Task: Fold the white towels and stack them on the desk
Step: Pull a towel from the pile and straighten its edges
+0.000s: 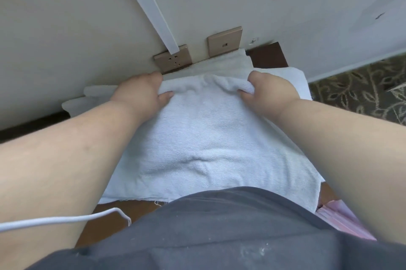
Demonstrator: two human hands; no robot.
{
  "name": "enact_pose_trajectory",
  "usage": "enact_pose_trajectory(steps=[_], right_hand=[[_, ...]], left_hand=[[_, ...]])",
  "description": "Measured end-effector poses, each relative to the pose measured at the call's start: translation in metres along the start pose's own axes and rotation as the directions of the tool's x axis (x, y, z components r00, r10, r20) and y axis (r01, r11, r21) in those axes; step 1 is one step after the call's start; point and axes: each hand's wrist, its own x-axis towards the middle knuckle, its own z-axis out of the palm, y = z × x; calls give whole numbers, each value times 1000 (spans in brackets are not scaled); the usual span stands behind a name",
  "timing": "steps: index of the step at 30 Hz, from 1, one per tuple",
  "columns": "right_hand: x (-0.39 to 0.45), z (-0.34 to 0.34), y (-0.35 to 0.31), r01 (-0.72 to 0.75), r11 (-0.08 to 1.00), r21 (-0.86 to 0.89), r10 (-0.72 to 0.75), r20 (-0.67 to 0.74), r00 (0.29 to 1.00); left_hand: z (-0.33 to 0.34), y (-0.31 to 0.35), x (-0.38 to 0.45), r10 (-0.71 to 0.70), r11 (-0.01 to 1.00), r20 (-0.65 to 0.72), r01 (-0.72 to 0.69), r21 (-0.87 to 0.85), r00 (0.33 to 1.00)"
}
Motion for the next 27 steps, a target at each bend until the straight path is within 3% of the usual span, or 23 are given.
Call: enact_pose_trajectory(steps=[3, 9, 17, 27], right_hand=[[-13, 3, -46, 118, 991, 68, -118, -8, 993], [-40, 12, -134, 350, 931, 106, -354, 23, 935], [-79, 6, -224, 533, 841, 98, -532, -31, 846], [-177, 42, -376, 790, 612, -36, -771, -250, 585]], left_hand=[[-4, 10, -20, -57, 996, -83, 50, -79, 995], [-18, 14, -67, -175, 961, -123, 142, -239, 977], [-58, -22, -158, -257, 916, -147, 192, -352, 955], [-68, -120, -336, -407, 855, -340, 222, -469, 847]])
